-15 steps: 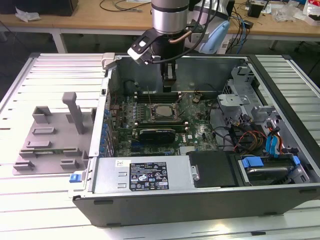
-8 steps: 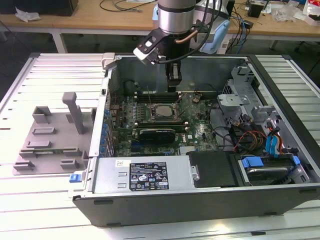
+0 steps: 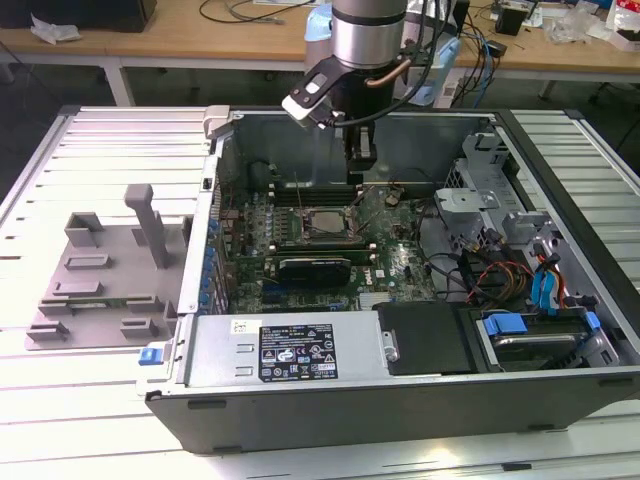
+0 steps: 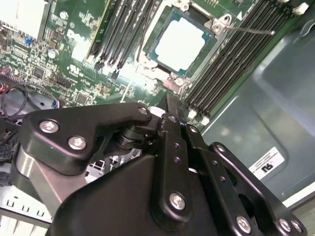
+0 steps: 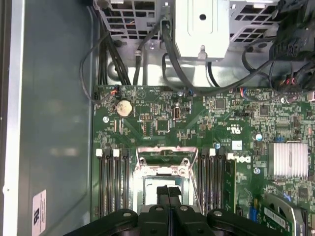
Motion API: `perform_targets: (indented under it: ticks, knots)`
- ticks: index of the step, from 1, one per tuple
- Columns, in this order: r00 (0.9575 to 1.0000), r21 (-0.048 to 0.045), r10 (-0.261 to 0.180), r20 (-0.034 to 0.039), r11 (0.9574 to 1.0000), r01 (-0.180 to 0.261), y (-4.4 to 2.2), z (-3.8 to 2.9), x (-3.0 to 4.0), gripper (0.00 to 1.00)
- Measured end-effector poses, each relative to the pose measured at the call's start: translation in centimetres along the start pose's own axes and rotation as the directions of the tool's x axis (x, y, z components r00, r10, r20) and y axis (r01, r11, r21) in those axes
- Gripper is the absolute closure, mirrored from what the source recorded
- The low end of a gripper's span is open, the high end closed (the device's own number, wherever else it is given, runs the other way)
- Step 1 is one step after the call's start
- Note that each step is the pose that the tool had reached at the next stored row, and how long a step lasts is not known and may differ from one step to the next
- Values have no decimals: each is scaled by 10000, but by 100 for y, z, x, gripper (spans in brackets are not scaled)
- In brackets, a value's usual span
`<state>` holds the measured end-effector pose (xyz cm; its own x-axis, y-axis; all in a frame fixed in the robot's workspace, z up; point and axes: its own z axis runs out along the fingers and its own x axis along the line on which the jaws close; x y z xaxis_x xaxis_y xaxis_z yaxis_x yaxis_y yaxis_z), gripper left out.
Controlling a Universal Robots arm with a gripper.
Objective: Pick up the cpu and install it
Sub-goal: 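Close the cpu cover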
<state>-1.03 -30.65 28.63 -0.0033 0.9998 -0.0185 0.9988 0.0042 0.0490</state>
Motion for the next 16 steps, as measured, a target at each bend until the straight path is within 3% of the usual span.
perform_targets:
  ticks: [9, 13, 16]
  knots:
    - [10000, 0, 0, 0, 10000, 0, 360, 18, -1, 89]
    - [10000, 1, -2, 1, 10000, 2, 373, 18, -1, 89]
    - [10000, 25, -3, 0, 10000, 3, 424, 21, -1, 89]
